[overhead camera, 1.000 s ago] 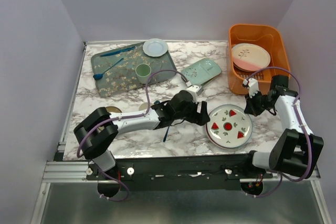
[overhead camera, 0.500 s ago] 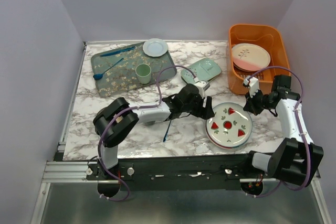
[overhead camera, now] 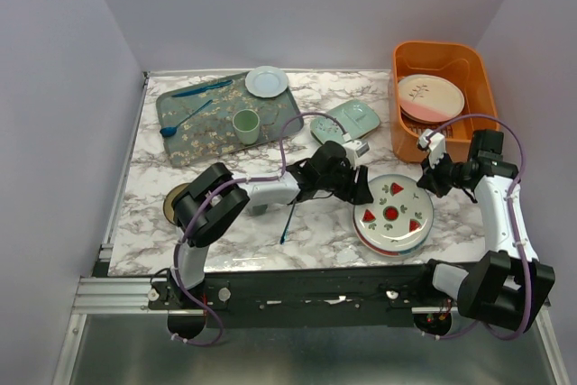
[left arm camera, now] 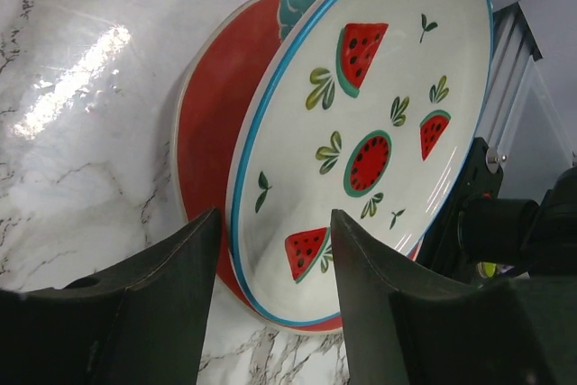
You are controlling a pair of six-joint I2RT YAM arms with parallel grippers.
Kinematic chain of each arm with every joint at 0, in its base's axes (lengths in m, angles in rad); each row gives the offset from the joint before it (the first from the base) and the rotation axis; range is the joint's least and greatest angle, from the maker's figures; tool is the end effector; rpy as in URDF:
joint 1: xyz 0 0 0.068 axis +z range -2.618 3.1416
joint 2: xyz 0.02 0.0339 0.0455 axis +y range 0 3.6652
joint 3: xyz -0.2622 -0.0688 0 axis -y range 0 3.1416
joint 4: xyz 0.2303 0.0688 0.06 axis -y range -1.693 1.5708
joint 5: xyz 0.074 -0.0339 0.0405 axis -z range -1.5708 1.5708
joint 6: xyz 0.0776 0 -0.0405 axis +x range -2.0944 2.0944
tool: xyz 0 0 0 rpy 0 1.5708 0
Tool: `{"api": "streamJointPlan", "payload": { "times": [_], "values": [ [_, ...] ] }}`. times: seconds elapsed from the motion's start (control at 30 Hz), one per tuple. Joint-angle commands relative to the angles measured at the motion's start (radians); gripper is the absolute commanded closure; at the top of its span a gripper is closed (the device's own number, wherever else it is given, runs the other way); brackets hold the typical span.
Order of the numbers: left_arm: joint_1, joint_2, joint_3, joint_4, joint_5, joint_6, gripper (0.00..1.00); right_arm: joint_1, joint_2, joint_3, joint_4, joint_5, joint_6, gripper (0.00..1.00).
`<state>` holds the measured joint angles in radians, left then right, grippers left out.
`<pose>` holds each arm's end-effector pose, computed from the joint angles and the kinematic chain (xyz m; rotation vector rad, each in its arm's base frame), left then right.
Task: Place the mixed dishes into the plastic bin
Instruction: Pick up the plate at the center of the board.
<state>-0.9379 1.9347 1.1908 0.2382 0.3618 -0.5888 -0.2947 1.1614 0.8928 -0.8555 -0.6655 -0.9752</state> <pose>0.2450 -0.3804 0.1757 0.6444 2.2249 -1.2427 0.2167 -0.0157 0.2290 -0.9699 2.1802 0.3414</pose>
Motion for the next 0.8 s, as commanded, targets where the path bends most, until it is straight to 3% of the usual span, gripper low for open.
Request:
{"api": "streamJointPlan", "payload": {
  "times": [0.0,0.2,0.5,0.53,0.7,0.77],
  "values": [
    [0.004,0.026,0.024,0.033,0.078,0.000,0.41,0.002,-0.037,-0.008,0.004,-0.069,-0.019,0.99],
    [0.010,0.041,0.033,0.044,0.120,-0.008,0.47,0.002,-0.042,-0.009,0.001,-0.083,-0.026,0.99],
    [0.034,-0.006,-0.003,0.108,0.163,-0.058,0.90,0.003,-0.048,-0.006,0.007,-0.088,-0.020,0.99],
    [0.037,-0.016,-0.011,0.128,0.164,-0.066,1.00,0.003,-0.048,-0.005,0.007,-0.086,-0.019,0.99],
    [0.065,-0.084,-0.089,0.222,0.189,-0.143,1.00,0.003,-0.052,0.026,-0.007,-0.101,0.015,0.97],
    [0.076,-0.109,-0.131,0.268,0.190,-0.184,1.00,0.003,-0.052,0.044,-0.028,-0.121,0.033,0.85]
  ]
}}
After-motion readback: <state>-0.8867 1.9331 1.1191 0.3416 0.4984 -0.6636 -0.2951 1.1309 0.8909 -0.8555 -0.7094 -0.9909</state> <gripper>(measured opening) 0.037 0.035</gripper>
